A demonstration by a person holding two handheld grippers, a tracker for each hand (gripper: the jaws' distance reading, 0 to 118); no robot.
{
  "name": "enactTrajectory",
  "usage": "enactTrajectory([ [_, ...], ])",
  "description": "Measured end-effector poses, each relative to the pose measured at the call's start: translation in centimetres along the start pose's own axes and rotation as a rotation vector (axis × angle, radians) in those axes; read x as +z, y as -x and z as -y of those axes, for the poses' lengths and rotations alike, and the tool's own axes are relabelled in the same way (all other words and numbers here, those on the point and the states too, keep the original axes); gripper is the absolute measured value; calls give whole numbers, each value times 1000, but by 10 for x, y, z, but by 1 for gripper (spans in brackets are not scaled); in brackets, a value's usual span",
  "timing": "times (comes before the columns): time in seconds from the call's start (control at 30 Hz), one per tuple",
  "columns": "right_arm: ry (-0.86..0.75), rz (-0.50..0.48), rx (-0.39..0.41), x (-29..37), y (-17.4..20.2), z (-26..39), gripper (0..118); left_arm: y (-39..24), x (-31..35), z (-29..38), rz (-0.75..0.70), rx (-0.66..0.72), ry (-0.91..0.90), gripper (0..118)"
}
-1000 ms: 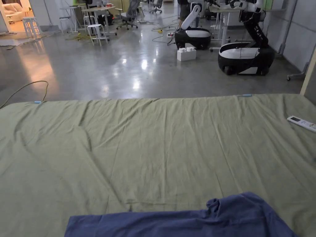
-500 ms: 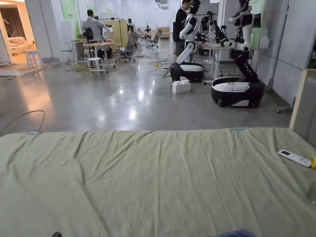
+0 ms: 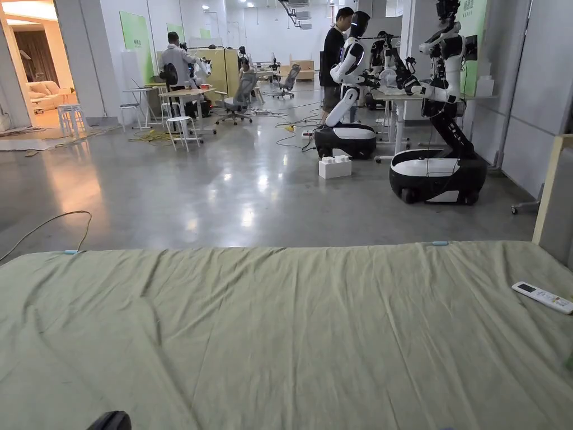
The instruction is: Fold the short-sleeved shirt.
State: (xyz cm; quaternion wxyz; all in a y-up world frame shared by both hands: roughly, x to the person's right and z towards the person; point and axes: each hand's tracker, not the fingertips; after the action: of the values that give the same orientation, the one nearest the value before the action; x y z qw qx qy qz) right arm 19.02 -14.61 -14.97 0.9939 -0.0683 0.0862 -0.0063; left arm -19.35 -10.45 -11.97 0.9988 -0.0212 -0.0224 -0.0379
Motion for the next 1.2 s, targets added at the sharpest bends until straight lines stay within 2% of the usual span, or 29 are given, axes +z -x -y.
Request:
enactTrajectory([
  [0.03,17,-3,-21,0,-1,1,0,3,0,1,0,7,0,1],
  [0.13,8,11,9,0,0,1,0,9,0,3,-1,50,16,2],
  [0.3,10,10,18,-1,1,2,0,10,-1,7,-12,46,43,2],
  [0.43,11,20,73,-4,5,4,0,12,-4,12,-5,45,64,2],
  [0.5,23,14,58,-6,4,6,0,17,-7,15,-9,43,85,2],
  [0.63,52,-3,32,-13,4,15,0,41,-35,39,-32,129,279,2],
  [0.67,90,-11,4,-15,3,22,0,51,-44,52,-33,147,313,2],
  [0.7,82,-11,18,-16,2,23,0,62,-56,62,-37,168,369,5],
  [0.73,99,-15,16,-18,2,26,0,75,-72,75,-41,190,447,16],
  [0.77,112,-20,16,-19,1,30,0,88,-88,91,-56,214,488,38],
  [0.8,123,-24,15,-19,1,33,0,98,-105,105,-66,241,547,71],
  [0.83,140,-24,15,-20,1,36,0,109,-123,122,-76,273,601,83],
  [0.93,194,1,-2,-22,-4,47,0,137,-177,168,-70,376,722,81],
  [1.0,223,15,-20,-23,-9,53,0,147,-208,193,-90,393,761,81],
  [1.07,257,23,-37,-21,-15,57,0,147,-242,216,-70,379,825,80],
  [1.13,279,39,-31,-18,-19,60,0,144,-266,232,-89,242,869,76],
  [1.17,289,50,-21,-16,-20,61,0,144,-276,240,-88,235,899,73],
  [1.2,300,63,-13,-13,-22,62,0,145,-285,247,-101,266,921,65],
])
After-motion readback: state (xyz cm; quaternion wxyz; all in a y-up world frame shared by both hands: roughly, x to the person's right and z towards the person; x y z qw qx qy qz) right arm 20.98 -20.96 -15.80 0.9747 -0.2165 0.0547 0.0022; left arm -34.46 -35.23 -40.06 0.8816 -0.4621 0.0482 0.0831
